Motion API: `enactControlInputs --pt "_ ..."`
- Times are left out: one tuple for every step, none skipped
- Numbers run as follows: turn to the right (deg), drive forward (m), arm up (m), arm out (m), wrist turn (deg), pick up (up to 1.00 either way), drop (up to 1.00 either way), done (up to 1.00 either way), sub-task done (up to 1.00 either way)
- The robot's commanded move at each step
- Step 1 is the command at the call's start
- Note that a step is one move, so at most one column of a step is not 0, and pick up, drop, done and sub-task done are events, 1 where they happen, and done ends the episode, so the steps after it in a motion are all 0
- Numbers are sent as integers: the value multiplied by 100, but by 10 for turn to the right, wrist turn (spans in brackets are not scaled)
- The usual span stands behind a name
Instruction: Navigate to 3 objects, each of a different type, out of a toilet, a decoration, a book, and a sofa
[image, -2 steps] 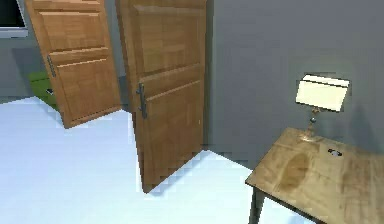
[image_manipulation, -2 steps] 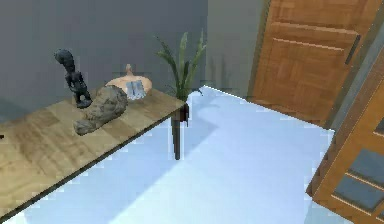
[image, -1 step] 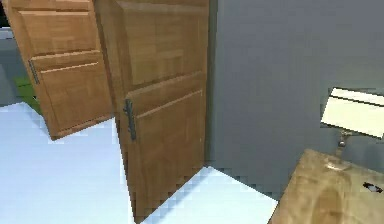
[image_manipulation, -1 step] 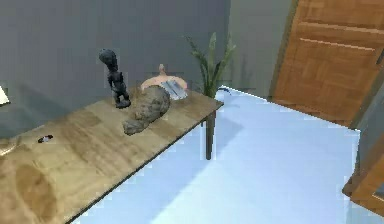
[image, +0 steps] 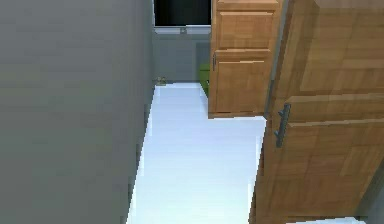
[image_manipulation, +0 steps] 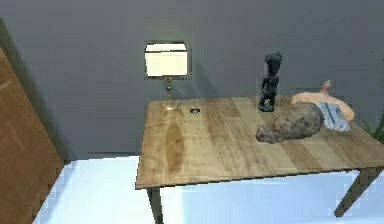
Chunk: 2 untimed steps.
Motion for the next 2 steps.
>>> enactControlInputs --pt "-60 0 0 0 0 0 0 0 0" --pt "0 100 0 0 0 0 0 0 0"
